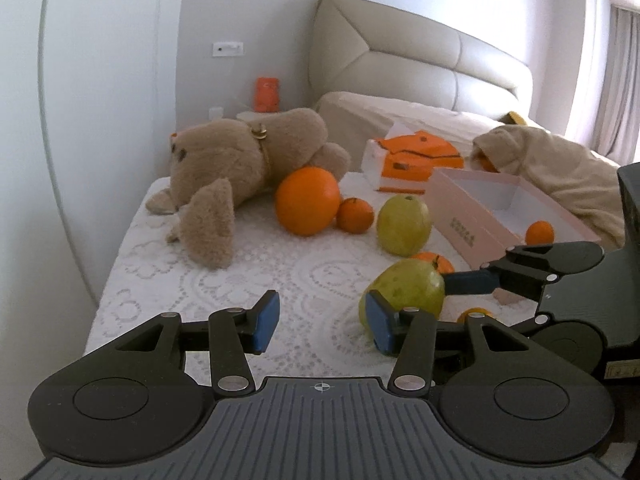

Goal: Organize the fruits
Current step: 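Hold the green pear in the left gripper while the right gripper lowers toward the tangerine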

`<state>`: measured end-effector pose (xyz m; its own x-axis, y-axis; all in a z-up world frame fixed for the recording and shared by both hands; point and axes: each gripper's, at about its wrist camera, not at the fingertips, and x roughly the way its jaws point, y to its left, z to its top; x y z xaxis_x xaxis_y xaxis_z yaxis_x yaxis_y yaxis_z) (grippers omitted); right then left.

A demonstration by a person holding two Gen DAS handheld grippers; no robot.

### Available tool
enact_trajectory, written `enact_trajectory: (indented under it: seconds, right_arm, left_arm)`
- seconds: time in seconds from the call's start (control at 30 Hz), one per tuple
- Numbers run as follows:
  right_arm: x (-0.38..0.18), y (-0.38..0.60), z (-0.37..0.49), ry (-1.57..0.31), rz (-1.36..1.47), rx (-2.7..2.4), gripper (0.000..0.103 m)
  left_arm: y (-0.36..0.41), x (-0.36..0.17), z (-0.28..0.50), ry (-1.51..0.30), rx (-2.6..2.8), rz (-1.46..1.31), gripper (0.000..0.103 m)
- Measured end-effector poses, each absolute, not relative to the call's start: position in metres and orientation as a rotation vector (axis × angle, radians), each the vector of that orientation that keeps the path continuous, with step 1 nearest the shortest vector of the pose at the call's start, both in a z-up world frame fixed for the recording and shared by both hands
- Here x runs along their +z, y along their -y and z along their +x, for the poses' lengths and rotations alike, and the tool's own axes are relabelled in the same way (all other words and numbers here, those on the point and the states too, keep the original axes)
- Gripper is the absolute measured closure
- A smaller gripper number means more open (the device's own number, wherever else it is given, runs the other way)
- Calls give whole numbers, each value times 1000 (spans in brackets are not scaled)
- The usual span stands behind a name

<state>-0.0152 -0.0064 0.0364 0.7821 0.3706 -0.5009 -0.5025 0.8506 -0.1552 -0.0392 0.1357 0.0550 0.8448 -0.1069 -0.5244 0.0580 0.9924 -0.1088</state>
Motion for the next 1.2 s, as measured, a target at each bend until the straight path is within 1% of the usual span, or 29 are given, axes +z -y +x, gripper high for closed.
enact_trajectory:
  seconds: [0.07,0.13,0.2,0.3,0.47,0.5,0.53,0.63,0.7,0.87,0.97,1.03,1.2]
  right_arm:
    - [38,13,-15,-493,-276,495,35]
    - [42,26,-20,-490,-245,506,33]
    - [44,41,-29,-471,-227,484,24]
    - [39,69,-37,-471,-210,418,23]
    - [20,103,-40,-531,-162,387,23]
    - [16,106,-38,-539,-159,380,23]
    - [13,109,-36,-546,-154,373,23]
    - [8,118,-30,-565,-108,388,21]
    - [8,120,-28,-568,-93,408,17]
    - [6,120,-29,-564,-96,414,16]
    - [6,121,-30,-563,-94,415,16]
    - [6,120,-30,-563,-96,415,15]
    - [6,119,-30,-564,-109,411,15]
  left_arm:
    - [-131,57,-40,-548,-107,-85,50]
    - [-123,60,-40,-539,-135,-61,50]
    - [-111,63,-39,-532,-162,-29,50]
    - [-87,66,-35,-527,-215,45,50]
    - [-36,56,-24,-578,-255,262,49]
    - [-29,52,-22,-595,-256,300,47]
    - [-22,49,-21,-601,-247,344,41]
    - [-17,43,-18,-620,-235,393,32]
    - [-21,43,-12,-636,-239,371,27]
    - [-47,40,12,-681,-166,235,27]
    - [-70,33,28,-721,-153,84,30]
    - [-86,25,37,-746,-148,-26,36]
    - [-108,18,48,-712,-155,-174,39]
